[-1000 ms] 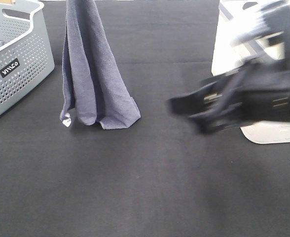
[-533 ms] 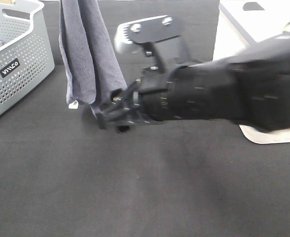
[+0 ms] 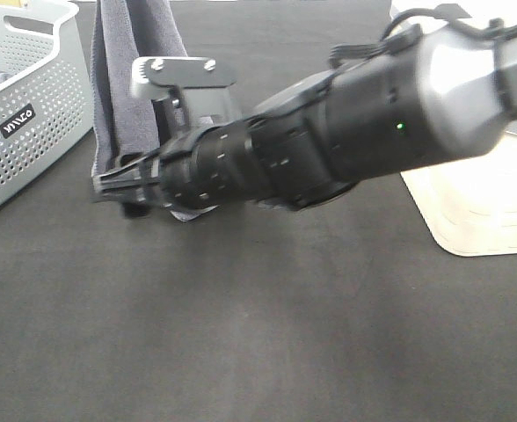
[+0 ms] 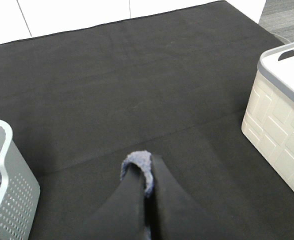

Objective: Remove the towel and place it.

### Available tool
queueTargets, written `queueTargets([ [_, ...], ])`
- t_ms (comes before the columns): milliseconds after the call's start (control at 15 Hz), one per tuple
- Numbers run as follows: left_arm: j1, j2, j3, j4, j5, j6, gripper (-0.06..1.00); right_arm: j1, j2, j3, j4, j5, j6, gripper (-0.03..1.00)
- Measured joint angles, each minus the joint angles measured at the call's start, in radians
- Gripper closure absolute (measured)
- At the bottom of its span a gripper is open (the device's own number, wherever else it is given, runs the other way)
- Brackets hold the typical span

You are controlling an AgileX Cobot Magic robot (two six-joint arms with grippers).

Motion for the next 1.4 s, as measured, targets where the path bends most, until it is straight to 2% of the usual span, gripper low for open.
queueTargets([
  [133,0.0,0.0,0.0,0.0,0.0,0.0,0.94,0.078,0.003,-0.026,-0.032,-0.075,0.01,0.29],
  [267,0.0,0.0,0.0,0.0,0.0,0.0,0.94,0.154,0.027,-0.065,-0.069,-0.229,0.048,0.29],
  [400,0.0,0.0,0.0,0.0,0.0,-0.004,0.94,0.158,0.067,-0.109,-0.074,-0.307,0.13,0.29],
  [867,0.0,0.0,0.0,0.0,0.0,-0.011,0.94,0.158,0.209,-0.286,-0.093,-0.381,0.193,0.29],
  [1000,0.0,0.0,0.0,0.0,0.0,-0.011,0.94,0.158,0.244,-0.307,-0.093,-0.436,0.21,0.29],
  [1400,0.0,0.0,0.0,-0.004,0.0,-0.015,0.94,0.158,0.314,-0.313,-0.112,-0.483,0.326,0.33],
])
